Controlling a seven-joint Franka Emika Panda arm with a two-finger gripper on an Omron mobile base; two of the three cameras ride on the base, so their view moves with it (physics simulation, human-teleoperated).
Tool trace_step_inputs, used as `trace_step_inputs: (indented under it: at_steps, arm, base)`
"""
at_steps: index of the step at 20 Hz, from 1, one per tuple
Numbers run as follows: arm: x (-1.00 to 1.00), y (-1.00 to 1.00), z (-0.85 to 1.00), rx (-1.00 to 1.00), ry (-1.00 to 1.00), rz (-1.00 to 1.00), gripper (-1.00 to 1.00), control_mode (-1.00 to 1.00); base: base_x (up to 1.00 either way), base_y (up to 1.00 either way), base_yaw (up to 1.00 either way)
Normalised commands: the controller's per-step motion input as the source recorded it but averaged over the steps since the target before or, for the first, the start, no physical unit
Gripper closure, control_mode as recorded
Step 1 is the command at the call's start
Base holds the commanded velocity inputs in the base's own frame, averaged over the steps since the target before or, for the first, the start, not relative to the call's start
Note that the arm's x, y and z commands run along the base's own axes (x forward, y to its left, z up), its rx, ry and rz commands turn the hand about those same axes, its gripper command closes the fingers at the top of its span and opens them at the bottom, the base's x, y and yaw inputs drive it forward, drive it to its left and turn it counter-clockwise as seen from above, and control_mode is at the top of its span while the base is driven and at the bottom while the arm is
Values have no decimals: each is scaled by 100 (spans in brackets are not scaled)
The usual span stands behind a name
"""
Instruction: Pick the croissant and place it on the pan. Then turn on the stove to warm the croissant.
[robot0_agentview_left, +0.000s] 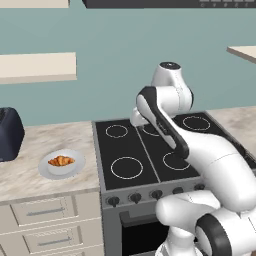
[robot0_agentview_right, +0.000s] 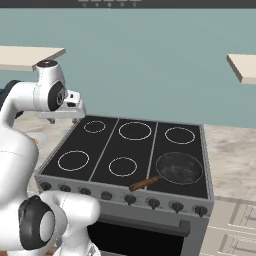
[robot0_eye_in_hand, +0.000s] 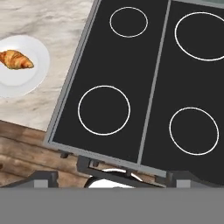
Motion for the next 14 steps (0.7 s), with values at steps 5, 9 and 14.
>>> trace_step_inputs:
  at_steps: [5,9,14]
  arm:
    - [0,67,-24,-3,0,27,-100,-100]
    - [0,64,-23,-6,0,24,-100,-100]
    - [0,64,-23,-6,3,22,-100,-100]
  base:
    - [0,0,0]
    - [0,0,0]
    - [0,0,0]
